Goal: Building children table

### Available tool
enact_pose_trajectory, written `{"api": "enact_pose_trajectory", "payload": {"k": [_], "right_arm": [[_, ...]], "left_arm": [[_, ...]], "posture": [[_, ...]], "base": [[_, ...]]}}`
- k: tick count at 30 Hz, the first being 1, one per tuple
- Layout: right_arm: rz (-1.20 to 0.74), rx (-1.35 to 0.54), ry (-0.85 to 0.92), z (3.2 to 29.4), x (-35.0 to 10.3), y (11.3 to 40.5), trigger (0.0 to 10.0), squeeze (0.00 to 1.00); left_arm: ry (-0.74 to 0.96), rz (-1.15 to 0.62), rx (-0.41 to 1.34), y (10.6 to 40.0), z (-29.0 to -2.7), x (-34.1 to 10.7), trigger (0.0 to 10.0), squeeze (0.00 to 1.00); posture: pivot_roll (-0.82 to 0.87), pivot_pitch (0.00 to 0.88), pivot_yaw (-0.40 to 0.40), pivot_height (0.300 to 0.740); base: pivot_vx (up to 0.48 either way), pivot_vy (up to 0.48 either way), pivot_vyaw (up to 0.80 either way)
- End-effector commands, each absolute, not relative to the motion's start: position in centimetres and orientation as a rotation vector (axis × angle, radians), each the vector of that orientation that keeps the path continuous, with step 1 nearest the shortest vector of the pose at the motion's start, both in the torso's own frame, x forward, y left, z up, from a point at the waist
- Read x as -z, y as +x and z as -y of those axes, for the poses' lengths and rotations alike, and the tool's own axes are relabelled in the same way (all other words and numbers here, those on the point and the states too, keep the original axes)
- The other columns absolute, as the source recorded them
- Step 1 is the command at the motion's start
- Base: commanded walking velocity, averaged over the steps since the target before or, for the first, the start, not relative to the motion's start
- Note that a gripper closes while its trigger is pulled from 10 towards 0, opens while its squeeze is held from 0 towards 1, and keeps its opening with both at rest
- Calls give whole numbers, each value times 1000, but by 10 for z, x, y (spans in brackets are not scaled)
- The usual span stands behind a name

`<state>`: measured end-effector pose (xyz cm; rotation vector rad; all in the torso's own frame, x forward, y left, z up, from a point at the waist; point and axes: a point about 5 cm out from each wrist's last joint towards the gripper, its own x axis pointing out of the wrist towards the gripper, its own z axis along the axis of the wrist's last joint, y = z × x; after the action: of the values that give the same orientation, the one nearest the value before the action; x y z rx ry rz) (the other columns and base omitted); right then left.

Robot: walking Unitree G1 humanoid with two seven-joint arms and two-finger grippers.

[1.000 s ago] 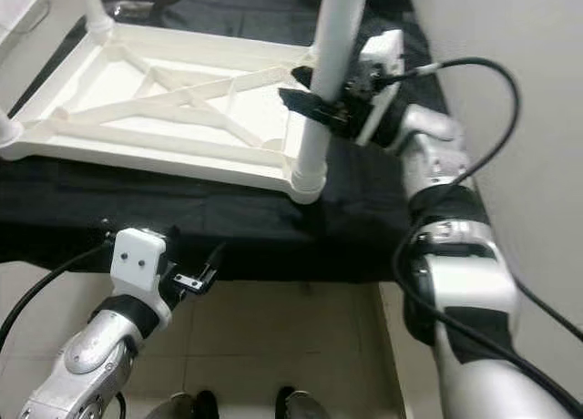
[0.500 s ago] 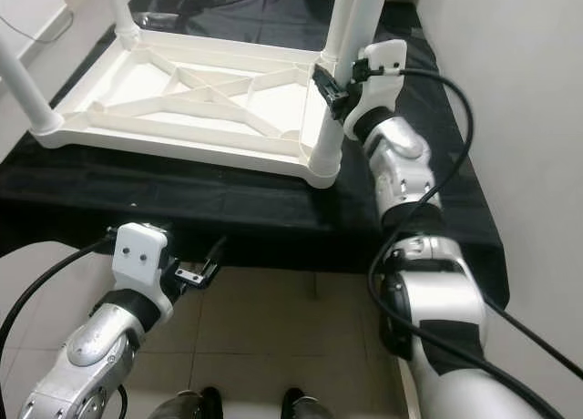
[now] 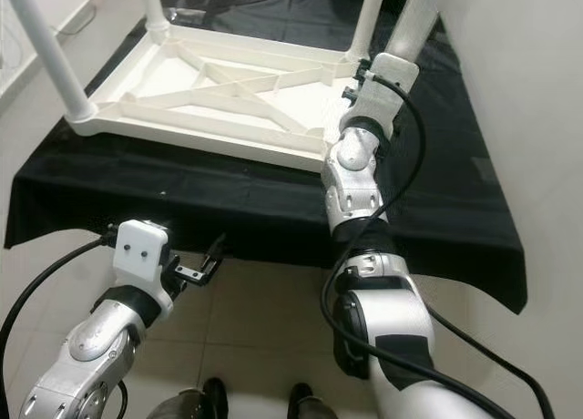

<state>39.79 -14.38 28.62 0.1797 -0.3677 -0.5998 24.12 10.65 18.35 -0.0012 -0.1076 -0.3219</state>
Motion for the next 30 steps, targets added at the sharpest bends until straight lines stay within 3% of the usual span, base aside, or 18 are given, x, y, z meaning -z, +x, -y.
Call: {"api": "enact_pose_trajectory", "payload": {"k": [1,11,15,28,30], "right_arm": [[123,688,144,129,-234,398,10000,0],[98,735,124,112,-246,400,10000,0],[72,609,92,119,-250,409,10000,0],[-35,484,71,141,-241,418,10000,0],[-38,326,132,137,-237,421,10000,0]], "left_arm": [[1,99,318,241,-107,-181,10000,0],[2,99,315,240,-106,-180,10000,0],[-4,98,313,241,-104,-178,10000,0],[-11,103,320,241,-101,-177,10000,0],[-9,104,319,241,-102,-177,10000,0]], "posture": [[127,289,-42,740],[124,284,-51,740],[105,277,-56,740],[98,259,-61,740],[98,260,-62,740]], "base": [[0,0,0],[0,0,0],[0,0,0],[0,0,0],[0,0,0]]}}
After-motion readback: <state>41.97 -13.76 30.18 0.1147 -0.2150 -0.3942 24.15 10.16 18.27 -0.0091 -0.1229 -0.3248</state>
